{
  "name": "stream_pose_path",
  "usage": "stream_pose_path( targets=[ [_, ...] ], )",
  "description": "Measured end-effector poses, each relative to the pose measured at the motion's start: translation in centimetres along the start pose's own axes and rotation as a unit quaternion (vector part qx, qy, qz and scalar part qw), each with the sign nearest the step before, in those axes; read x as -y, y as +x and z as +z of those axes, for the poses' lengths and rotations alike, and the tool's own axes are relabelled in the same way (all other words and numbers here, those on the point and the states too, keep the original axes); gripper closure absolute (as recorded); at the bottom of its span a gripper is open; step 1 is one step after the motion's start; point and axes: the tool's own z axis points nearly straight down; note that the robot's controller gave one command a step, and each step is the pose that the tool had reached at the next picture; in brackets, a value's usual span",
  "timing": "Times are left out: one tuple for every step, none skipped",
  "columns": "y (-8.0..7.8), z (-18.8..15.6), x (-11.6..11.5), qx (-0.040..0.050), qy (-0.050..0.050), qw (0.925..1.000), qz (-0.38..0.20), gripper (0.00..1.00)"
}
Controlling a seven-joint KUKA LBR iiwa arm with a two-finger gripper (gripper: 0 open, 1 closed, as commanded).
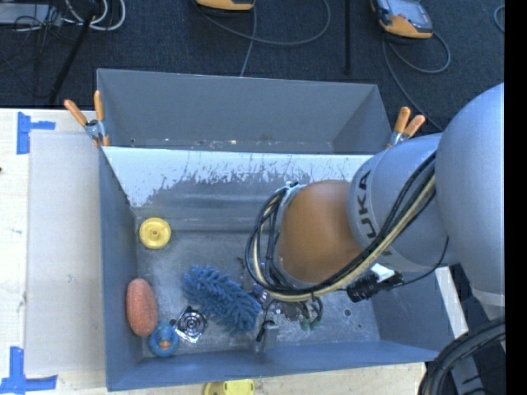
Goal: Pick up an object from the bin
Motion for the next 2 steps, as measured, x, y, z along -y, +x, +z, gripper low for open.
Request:
stream_pose_path(
  targets=[
    [-3.7,1.5,-1.4,0.0007,0.000,1.0000,-0.005,0.00],
    [-0.5,1.8,-1.9,-0.0021,0.000,0.9981,-0.062,1.00]
  ],
)
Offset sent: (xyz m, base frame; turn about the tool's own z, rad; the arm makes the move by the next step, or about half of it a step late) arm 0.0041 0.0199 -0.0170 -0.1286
